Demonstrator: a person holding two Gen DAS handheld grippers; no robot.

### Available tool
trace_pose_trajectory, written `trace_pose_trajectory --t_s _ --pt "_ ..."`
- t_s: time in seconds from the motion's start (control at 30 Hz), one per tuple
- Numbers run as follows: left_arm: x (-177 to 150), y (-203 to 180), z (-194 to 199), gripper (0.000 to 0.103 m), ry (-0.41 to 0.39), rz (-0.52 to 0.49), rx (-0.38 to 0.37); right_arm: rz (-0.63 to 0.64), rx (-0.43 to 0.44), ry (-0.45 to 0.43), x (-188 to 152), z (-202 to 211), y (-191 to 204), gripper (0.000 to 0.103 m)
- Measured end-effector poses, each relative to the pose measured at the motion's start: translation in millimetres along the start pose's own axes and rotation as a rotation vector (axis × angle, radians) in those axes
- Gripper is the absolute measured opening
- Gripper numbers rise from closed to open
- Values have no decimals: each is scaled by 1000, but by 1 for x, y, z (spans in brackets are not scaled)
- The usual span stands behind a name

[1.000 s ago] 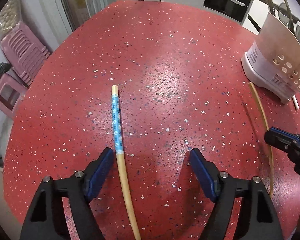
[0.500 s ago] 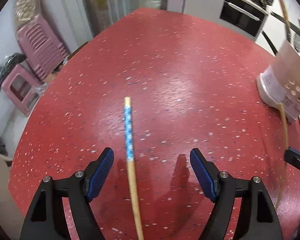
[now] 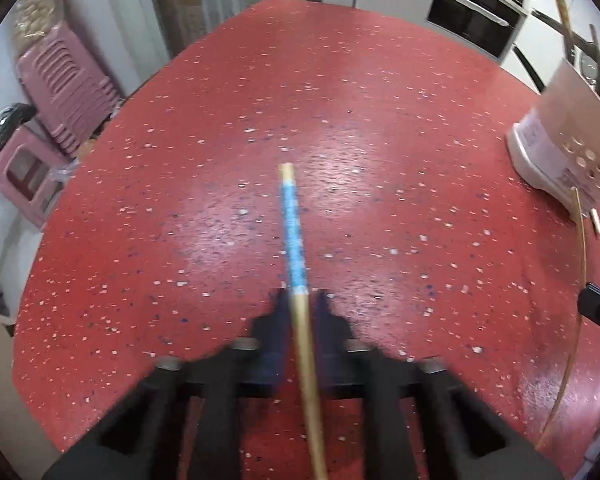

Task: Organize utensils
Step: 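Lift both held chopsticks upright and carry them above the beige holder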

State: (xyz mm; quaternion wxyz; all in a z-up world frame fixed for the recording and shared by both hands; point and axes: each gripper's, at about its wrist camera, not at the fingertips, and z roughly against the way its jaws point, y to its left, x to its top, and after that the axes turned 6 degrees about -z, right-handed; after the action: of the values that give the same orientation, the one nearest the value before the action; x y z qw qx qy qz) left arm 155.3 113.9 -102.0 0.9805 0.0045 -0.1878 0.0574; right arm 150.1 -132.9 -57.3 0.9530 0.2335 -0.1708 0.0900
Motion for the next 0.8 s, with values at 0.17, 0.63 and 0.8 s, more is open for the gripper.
trace_pose_trajectory --t_s 0.17,0.63,0.8 --pt "-6 -8 10 32 -46 7 -94 3 4 -19 -3 12 -2 6" --pt "-15 -52 92 32 -372 -41 -232 14 47 -149 -9 63 -4 6" --pt "-3 -65 116 32 -440 -65 -265 -5 70 -219 -3 90 -13 6"
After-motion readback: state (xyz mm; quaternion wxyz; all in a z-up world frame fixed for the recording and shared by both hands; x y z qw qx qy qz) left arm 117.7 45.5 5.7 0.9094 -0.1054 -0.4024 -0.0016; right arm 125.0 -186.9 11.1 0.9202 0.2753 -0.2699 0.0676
